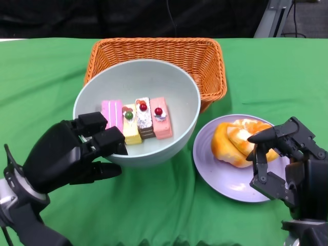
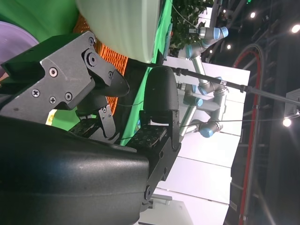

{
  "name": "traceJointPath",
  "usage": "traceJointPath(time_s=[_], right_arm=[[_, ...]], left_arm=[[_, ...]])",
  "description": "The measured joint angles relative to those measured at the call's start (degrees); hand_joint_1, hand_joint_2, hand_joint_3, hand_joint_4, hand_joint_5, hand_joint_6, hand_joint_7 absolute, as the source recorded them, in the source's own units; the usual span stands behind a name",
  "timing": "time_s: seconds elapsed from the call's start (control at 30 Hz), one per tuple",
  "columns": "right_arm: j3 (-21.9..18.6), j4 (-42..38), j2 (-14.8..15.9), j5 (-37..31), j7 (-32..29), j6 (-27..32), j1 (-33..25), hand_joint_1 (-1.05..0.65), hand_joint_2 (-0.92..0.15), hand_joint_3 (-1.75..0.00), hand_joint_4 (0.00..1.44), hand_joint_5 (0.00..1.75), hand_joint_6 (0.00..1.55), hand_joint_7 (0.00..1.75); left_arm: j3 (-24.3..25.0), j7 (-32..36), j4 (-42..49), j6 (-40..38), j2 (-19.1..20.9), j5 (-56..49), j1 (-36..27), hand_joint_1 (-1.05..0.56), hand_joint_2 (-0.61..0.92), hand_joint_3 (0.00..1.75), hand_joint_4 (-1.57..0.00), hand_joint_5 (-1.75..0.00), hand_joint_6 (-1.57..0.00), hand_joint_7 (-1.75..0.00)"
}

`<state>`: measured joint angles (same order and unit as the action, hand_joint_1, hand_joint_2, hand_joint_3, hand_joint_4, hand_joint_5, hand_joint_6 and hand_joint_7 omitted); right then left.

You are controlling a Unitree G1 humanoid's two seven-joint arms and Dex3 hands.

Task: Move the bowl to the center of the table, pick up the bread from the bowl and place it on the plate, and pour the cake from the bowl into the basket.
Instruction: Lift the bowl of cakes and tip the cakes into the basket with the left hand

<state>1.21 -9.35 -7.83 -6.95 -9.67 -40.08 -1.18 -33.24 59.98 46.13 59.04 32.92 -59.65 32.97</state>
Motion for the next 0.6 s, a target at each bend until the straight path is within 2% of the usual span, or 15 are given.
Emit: traceJointPath(time_s=[0.03,0.07,0.13,0.2,0.33,0.6], right_arm=[[0.0,-0.2,0.0,-0.1,-0.1,0.0,0.0,0.08,-0.52,-1.16,0.74,1.60,0.68,1.33],[0.0,-0.5,0.0,-0.3,-0.2,-0.2,0.0,0.09,-0.51,-1.17,0.75,1.60,0.69,1.33],[0.1,-1.1,-0.1,-0.4,-0.3,-0.5,0.1,0.09,-0.51,-1.19,0.75,1.59,0.68,1.33],[0.2,-1.5,-0.1,-0.3,-0.1,-1.1,0.1,0.08,-0.50,-1.19,0.74,1.60,0.68,1.33],[0.5,-2.2,-0.2,0.2,0.4,-1.7,0.2,0.07,-0.49,-1.18,0.74,1.60,0.68,1.33],[2.5,-3.8,-0.4,2.5,3.3,-2.8,-0.4,0.09,-0.51,-1.19,0.75,1.63,0.67,1.33]], left_arm=[[0.3,0.2,-0.8,0.2,0.2,0.0,-0.2,-0.11,0.83,0.47,-0.73,-1.75,-0.54,-1.67],[0.9,0.4,-1.8,0.3,0.4,0.1,-0.7,-0.10,0.77,0.60,-0.72,-1.75,-0.55,-1.63],[1.8,0.4,-3.0,0.9,0.7,0.2,-1.4,-0.10,0.71,0.73,-0.72,-1.75,-0.57,-1.59],[2.7,0.4,-4.3,1.7,1.0,0.4,-2.0,-0.10,0.65,0.83,-0.71,-1.75,-0.63,-1.48],[4.8,0.4,-6.0,3.1,1.1,1.2,-2.3,-0.13,0.63,0.87,-0.74,-1.75,-0.71,-1.34],[6.7,-0.8,-4.8,4.3,-0.1,2.3,-1.7,-0.15,0.64,0.87,-0.74,-1.75,-0.74,-1.26]])
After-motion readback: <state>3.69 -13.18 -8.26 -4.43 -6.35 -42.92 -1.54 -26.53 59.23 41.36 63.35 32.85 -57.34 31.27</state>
